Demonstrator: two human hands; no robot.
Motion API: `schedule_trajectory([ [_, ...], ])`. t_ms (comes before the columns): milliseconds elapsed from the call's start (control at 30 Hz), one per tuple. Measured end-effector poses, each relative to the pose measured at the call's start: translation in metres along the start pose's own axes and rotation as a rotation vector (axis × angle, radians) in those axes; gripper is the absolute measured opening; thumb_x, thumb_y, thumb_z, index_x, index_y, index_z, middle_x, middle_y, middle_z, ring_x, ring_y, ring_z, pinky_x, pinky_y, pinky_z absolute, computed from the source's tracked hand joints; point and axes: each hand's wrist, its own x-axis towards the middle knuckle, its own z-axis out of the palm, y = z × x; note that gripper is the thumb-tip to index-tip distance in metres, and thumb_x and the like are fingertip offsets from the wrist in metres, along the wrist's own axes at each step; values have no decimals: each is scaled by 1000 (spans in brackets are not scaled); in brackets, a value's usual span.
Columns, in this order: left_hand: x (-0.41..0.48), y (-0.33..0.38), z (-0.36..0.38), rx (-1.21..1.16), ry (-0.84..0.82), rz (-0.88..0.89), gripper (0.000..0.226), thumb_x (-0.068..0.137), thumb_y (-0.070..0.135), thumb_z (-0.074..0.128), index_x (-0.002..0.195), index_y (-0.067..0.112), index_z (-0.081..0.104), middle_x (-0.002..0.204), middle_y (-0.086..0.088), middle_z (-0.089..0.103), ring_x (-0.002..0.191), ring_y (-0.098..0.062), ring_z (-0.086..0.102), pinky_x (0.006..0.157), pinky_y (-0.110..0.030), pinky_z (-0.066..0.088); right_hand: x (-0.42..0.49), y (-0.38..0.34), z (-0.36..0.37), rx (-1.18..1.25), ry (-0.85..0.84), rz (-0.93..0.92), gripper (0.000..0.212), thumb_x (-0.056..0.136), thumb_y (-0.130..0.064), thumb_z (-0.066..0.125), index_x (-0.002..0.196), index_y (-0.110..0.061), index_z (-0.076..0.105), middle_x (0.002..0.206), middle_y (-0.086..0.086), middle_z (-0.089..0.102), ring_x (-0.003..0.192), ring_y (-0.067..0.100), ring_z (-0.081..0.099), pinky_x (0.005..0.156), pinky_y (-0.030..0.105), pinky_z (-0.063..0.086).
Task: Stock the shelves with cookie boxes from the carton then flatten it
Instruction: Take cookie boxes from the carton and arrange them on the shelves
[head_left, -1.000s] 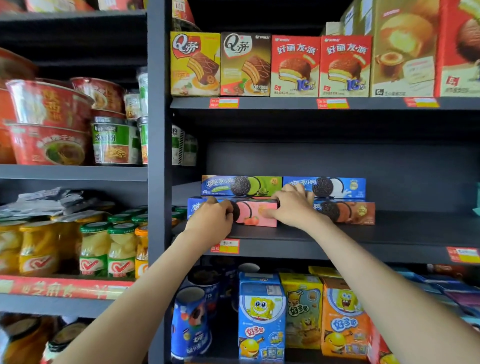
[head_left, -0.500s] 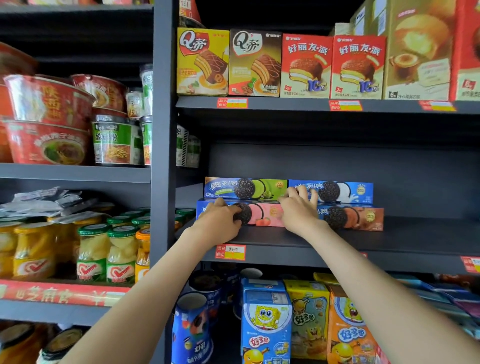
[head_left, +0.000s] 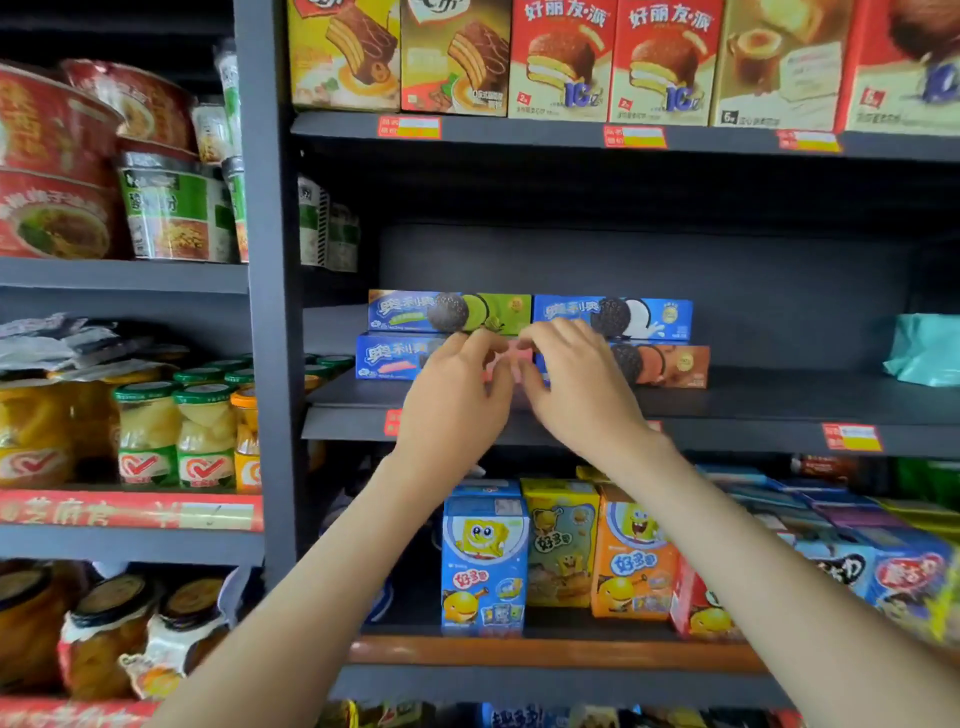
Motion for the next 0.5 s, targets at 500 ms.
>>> schedule_trajectory([
  [500, -283, 98, 141, 39, -671, -398, 22, 94, 30, 48, 96, 12, 59, 93, -14, 67, 89, -37, 62, 68, -41, 46, -343, 59, -28, 427, -545, 406, 11, 90, -8, 56, 96, -3, 63, 91, 10, 66, 89, 29, 60, 71, 33, 41],
])
